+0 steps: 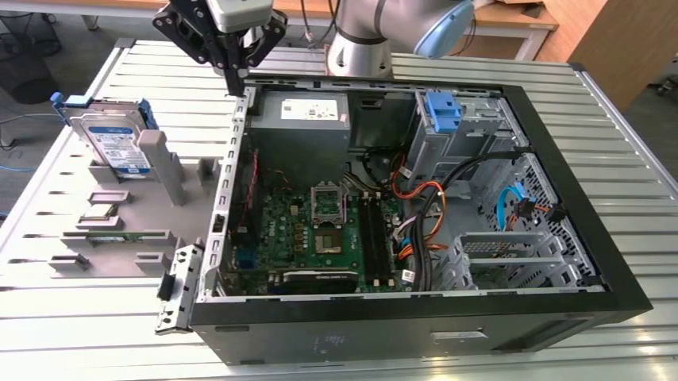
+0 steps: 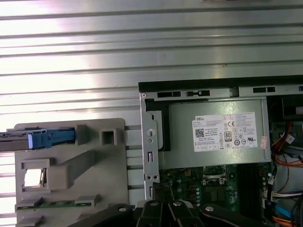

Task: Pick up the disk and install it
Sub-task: 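Reach for the disk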

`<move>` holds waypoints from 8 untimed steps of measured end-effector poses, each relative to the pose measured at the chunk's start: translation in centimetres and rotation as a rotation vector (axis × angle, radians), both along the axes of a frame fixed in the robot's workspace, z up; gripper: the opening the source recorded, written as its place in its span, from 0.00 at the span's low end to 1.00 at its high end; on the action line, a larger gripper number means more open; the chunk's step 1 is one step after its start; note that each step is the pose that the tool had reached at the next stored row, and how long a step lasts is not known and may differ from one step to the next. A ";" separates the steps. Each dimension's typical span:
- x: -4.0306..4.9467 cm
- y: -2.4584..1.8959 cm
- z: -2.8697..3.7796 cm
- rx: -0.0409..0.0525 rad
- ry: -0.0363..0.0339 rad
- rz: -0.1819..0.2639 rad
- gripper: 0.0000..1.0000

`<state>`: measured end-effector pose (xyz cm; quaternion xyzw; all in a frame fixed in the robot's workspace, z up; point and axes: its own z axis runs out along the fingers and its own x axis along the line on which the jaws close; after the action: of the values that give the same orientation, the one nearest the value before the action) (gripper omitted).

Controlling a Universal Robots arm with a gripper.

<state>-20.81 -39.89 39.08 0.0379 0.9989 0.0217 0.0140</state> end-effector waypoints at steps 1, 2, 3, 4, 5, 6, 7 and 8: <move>-0.06 0.00 0.00 0.0000 0.0000 0.000 0.11; -0.13 0.00 0.00 0.0000 0.0000 0.000 0.11; -0.20 0.00 0.00 0.0000 0.0000 0.000 0.11; -0.27 0.00 0.00 0.0000 0.0000 0.000 0.11; -0.34 0.00 -0.01 0.0001 -0.0001 0.000 0.11; -0.40 0.00 -0.01 0.0000 0.0000 0.000 0.11; -0.46 0.00 -0.01 0.0001 -0.0001 0.000 0.11; -0.51 0.00 -0.01 0.0000 -0.0001 0.000 0.11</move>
<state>-21.32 -39.89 39.07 0.0378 0.9989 0.0218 0.0140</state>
